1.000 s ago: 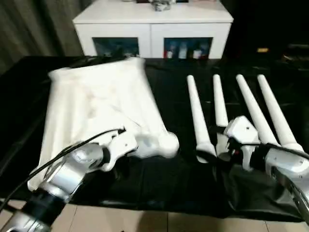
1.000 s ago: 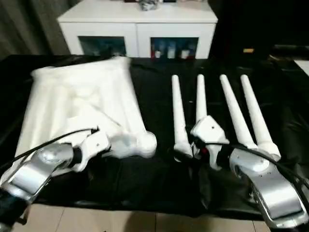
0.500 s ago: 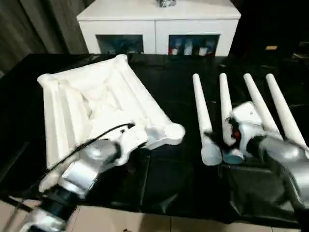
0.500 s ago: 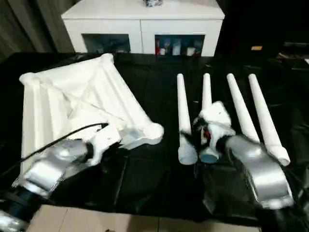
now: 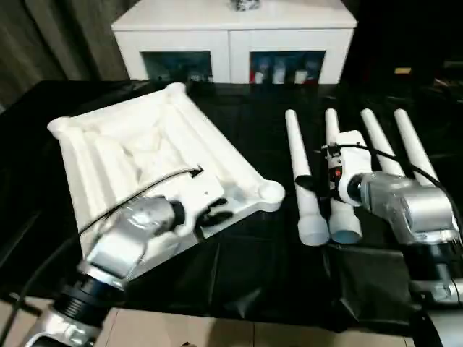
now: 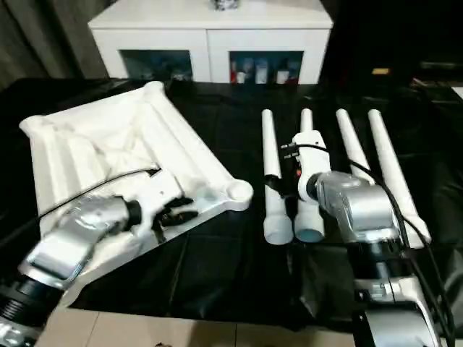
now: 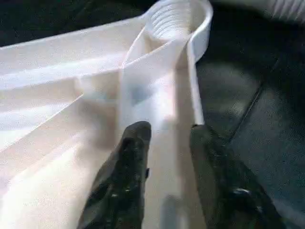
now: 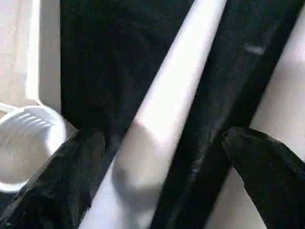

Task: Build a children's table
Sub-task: Pick table leg

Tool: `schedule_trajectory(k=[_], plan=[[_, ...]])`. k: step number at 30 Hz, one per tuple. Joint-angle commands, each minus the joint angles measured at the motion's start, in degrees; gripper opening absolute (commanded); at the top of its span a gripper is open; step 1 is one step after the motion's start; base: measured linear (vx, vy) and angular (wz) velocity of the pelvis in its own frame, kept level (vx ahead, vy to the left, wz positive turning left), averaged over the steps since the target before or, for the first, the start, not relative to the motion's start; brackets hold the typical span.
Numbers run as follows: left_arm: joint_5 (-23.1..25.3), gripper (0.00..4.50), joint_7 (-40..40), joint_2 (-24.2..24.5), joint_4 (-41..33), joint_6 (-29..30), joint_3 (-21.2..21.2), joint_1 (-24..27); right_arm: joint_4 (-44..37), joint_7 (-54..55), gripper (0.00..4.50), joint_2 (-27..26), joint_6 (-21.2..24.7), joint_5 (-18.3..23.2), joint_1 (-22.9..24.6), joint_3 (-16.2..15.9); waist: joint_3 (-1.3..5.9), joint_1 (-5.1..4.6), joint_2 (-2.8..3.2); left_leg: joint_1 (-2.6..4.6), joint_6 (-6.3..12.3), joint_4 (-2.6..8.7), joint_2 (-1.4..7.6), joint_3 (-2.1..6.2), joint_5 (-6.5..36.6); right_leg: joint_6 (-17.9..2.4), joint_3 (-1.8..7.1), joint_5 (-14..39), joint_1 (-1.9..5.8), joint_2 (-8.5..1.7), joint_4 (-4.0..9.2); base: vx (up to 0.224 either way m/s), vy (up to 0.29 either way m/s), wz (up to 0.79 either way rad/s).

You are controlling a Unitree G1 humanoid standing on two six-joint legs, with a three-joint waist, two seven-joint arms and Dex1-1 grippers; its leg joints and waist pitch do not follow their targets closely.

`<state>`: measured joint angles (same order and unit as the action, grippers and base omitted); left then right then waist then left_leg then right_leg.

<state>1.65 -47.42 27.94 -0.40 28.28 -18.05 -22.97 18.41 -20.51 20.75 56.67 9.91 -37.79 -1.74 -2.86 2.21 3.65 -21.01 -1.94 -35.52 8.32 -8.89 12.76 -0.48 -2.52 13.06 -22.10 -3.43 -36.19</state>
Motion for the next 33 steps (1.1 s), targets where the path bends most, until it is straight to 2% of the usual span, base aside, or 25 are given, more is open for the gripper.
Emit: schedule_trajectory(k=[1,2,3,4,5,6,8,11,12,14,15,18,23,25,26,28,30,33], plan=[[-0.4,1.95,-2.0,1.6,-2.9,-0.8,0.8,0.5,4.5,0.4,4.5,-0.4,-0.4,-1.3,-1.9,-0.9,3.91,0.23,-1.05,0.36,4.23,3.57,3.98,1.16,-3.8,-17.7,2.7,-6.2,3.02,-4.81,2.8,0.0,0.0,0.0],[-1.2,1.95,-3.0,2.2,-4.1,-0.7,0.8,0.9,6.0,0.5,4.5,-0.6,-0.6,-1.6,-2.5,-1.0,3.96,0.22,-1.38,0.37,4.18,3.58,4.04,1.12,-3.8,-18.0,2.69,-6.5,3.04,-4.95,2.77,0.0,0.0,0.0],[-3.6,1.95,-6.0,3.9,-8.5,-0.1,0.9,2.4,10.5,-0.3,4.5,-0.8,-0.7,-2.2,-4.3,-1.9,3.96,0.4,-1.13,0.39,3.88,3.54,4.11,1.12,-3.6,-18.3,2.65,-6.5,3.0,-5.11,2.61,0.0,0.0,0.0],[-4.7,1.95,-7.0,4.3,-10.3,0.8,1.0,2.9,12.0,-0.6,4.5,-1.1,-0.6,-2.1,-4.8,-2.0,3.83,0.35,-1.14,0.28,3.66,3.64,4.09,1.06,-3.6,-18.5,2.65,-6.7,3.02,-5.01,2.68,0.0,0.0,0.0],[-4.8,1.95,-7.2,4.3,-10.6,1.0,1.0,2.9,12.4,-0.7,4.5,-1.1,-0.6,-2.2,-5.0,-2.0,3.78,0.38,-1.14,0.33,3.48,3.58,4.09,0.99,-3.6,-18.6,2.66,-7.0,2.94,-4.95,2.65,0.0,0.0,0.0],[-6.2,1.95,-8.1,4.2,-13.1,2.0,1.1,3.4,14.5,-1.4,4.5,-1.3,-0.8,-2.2,-5.7,-2.1,3.73,0.54,-1.63,0.42,3.56,3.61,4.08,0.78,-3.3,-18.7,2.72,-7.3,2.91,-4.83,2.61,0.0,0.0,0.0],[-7.0,1.95,-8.4,4.1,-14.4,2.4,1.1,3.6,15.4,-1.7,4.5,-1.3,-1.0,-2.3,-5.9,-2.3,3.64,0.92,-1.51,0.36,3.51,3.64,4.17,0.74,-3.0,-18.8,2.73,-7.1,2.98,-4.97,2.63,0.0,0.0,0.0],[-11.7,2.0,-9.5,2.7,-19.9,5.4,1.0,3.5,20.6,-3.7,4.31,-1.3,-1.5,-2.9,-7.1,-3.8,3.59,1.06,-1.93,0.4,2.79,3.73,4.2,0.62,-1.9,-18.8,2.71,-6.0,3.04,-4.98,2.6,0.0,0.0,0.0],[-11.9,2.0,-9.4,2.4,-20.2,5.6,0.9,3.3,21.3,-4.0,4.31,-1.2,-1.6,-3.0,-7.3,-4.0,3.48,1.13,-1.9,0.32,2.55,3.75,4.14,0.55,-1.3,-18.9,2.74,-4.8,3.03,-5.02,2.76,0.0,0.0,0.0],[-12.1,2.02,-9.2,2.2,-20.5,5.7,0.9,3.1,22.5,-3.8,4.03,-1.2,-2.3,-3.3,-7.6,-4.0,3.35,1.12,-1.87,0.31,2.07,3.81,4.19,0.46,0.0,-18.3,2.82,-3.3,3.01,-4.96,2.95,0.0,0.0,0.0],[-12.1,2.02,-8.7,1.7,-21.1,6.2,1.1,2.8,25.7,-4.5,3.97,-1.2,-3.1,-3.7,-8.5,-3.9,3.34,0.99,-1.91,0.4,1.51,3.88,4.22,0.38,1.2,-18.0,2.8,-1.7,2.96,-4.95,3.06,0.0,0.0,0.0],[-11.6,2.02,-7.9,1.3,-21.0,6.0,1.1,2.3,27.9,-4.9,3.72,-1.1,-3.6,-3.7,-8.7,-3.6,3.3,1.02,-1.95,0.63,0.39,3.92,4.34,-0.02,2.7,-17.4,2.88,0.6,2.77,-4.84,3.39,0.0,0.0,0.0],[-12.2,2.02,-6.9,1.3,-21.1,6.9,1.5,1.8,30.2,-5.8,3.4,-0.7,-3.8,-3.6,-8.8,-2.9,3.43,1.04,-1.95,0.51,0.01,3.92,4.31,-0.01,2.3,-16.9,2.8,-0.5,2.88,-4.7,3.22,0.0,0.0,0.0],[-12.6,2.02,-6.8,1.3,-21.3,7.3,1.6,1.5,31.2,-6.0,3.09,-0.5,-4.2,-3.5,-9.1,-2.4,3.46,1.1,-2.0,0.47,0.14,3.89,4.32,-0.05,2.1,-17.0,2.8,-1.0,2.85,-4.68,3.19,0.0,0.0,0.0],[-12.8,2.02,-6.7,1.3,-21.5,7.6,1.7,1.2,31.9,-6.3,3.06,-0.2,-4.4,-3.3,-9.4,-1.8,3.48,1.17,-1.64,0.51,0.07,3.88,4.31,0.02,2.2,-17.1,2.77,-1.0,2.84,-4.7,3.15,0.0,0.0,0.0],[-12.4,2.02,-6.4,1.4,-21.3,7.3,1.7,1.0,32.6,-6.3,3.01,0.0,-4.7,-3.0,-9.7,-1.0,3.51,1.16,-1.83,0.48,0.05,3.86,4.33,-0.01,2.4,-17.3,2.74,-1.4,2.86,-4.66,3.18,0.0,0.0,0.0],[-12.3,2.02,-5.8,1.3,-20.7,7.1,1.7,0.6,33.3,-5.8,2.68,0.0,-5.2,-2.6,-10.0,0.2,3.59,1.19,-1.85,0.43,0.34,3.82,4.33,0.01,1.7,-17.5,2.7,-2.4,2.93,-4.64,3.06,0.0,0.0,0.0],[-12.1,2.02,-5.2,1.2,-20.2,7.2,1.9,0.2,33.6,-5.6,2.57,0.1,-5.3,-2.2,-10.1,1.0,3.6,1.22,-1.81,0.45,0.55,3.77,4.31,-0.02,1.7,-17.6,2.66,-2.5,2.92,-4.6,3.1,0.0,0.0,0.0]])
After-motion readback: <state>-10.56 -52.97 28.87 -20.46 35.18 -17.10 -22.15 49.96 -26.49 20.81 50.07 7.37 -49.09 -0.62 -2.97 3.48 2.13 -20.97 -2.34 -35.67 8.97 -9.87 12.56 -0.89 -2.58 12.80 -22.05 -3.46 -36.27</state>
